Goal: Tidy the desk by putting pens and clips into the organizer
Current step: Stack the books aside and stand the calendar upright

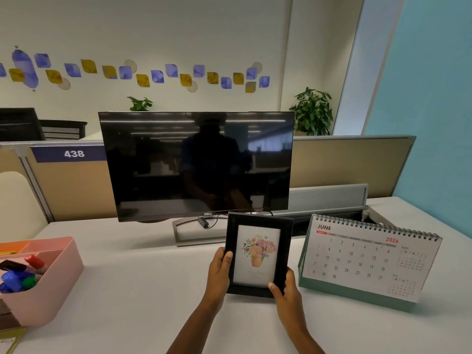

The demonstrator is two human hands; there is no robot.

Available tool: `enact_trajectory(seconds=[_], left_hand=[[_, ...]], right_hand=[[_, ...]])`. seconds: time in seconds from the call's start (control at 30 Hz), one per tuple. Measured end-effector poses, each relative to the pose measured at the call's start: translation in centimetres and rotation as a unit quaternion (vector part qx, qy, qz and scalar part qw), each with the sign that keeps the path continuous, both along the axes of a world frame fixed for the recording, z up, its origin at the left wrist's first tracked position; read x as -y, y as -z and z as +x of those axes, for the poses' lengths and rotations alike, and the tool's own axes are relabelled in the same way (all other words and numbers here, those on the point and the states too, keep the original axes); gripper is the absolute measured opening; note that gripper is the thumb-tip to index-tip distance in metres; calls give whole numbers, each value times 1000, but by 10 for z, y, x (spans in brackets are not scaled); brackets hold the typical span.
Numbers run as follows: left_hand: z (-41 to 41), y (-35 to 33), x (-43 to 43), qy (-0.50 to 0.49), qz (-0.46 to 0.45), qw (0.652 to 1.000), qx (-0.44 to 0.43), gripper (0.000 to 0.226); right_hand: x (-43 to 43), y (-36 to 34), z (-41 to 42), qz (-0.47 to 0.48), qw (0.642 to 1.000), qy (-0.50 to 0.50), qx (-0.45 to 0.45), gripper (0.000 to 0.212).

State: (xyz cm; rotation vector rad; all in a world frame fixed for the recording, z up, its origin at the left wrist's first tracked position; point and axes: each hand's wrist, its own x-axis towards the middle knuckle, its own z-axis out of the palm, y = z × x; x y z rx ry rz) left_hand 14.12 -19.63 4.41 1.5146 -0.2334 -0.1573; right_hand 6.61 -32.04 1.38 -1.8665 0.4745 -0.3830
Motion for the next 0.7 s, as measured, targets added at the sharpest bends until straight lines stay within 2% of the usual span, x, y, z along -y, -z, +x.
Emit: enact_trajectory(seconds=[0.2,0.33,0.5,0.7], left_hand=[[35,22,18,-6,-7,1000,-20,27],[45,29,26,-12,-7,1000,-18,22],[50,34,34,-14,-1,1000,-2,29],[40,57,29,-26,74,997,-22,44]], right_hand=[[6,13,29,-11,997,65,32,51],[11,20,38,-23,995,84,42,51],[13,25,44,-39,993,100,46,51],[13,29,46,-64,990,111,52,52]])
